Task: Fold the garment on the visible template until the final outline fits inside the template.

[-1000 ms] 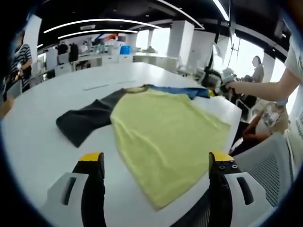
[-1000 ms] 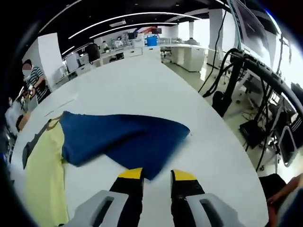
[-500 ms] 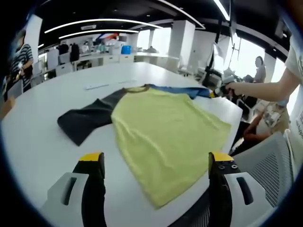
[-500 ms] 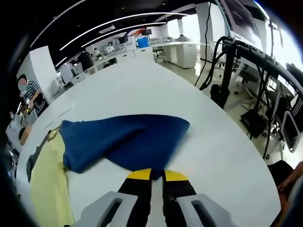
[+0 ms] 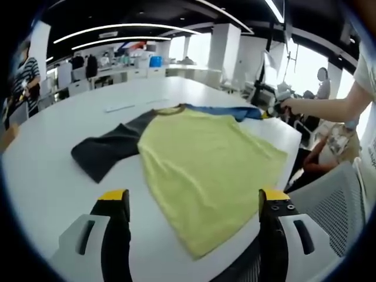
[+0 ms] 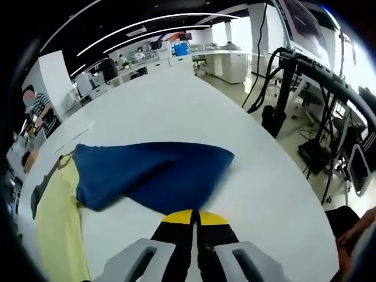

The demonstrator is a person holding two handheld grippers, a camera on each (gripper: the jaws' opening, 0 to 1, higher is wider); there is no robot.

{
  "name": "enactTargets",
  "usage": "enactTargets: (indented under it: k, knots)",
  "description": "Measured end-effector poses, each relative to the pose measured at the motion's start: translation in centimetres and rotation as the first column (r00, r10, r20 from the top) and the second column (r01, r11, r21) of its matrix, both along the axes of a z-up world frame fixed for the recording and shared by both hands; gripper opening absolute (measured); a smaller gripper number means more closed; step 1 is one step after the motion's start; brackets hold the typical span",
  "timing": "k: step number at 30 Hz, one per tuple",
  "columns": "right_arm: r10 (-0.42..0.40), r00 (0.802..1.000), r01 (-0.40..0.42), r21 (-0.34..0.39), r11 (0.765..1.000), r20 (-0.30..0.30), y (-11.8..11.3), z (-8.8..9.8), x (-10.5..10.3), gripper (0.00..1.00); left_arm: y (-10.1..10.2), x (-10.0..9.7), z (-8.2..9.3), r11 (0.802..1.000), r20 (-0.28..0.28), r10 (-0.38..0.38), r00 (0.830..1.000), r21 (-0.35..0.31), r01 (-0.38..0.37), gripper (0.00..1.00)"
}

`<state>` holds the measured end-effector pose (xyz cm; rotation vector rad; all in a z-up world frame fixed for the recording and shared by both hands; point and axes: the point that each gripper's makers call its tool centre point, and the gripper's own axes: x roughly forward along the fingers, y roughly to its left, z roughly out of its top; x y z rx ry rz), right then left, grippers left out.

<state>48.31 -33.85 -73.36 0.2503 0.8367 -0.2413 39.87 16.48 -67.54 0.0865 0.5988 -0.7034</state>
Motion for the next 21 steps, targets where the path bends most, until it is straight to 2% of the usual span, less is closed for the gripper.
enactTargets:
  k: [5, 12, 21]
  knots:
    - [0.010, 1.000, -0.011, -0.031, 0.999, -0.019, -1.1, 0.1, -0.4, 0.00, -0.1, 0.0, 0.0, 1.000, 0.003, -0.007, 1.000, 0.006, 0.007, 0.88]
    - [0.054, 0.997, -0.059, -0.112, 0.992, -0.048, -3.4, 0.0, -0.2, 0.00, -0.1, 0.0, 0.0, 1.000, 0.002, -0.009, 1.000, 0.006, 0.009, 0.88]
    - [0.060, 0.996, -0.067, -0.100, 0.993, -0.062, -3.6, -0.7, -0.2, 0.00, -0.3, 0.0, 0.0, 1.000, 0.001, -0.019, 1.000, 0.008, 0.019, 0.89]
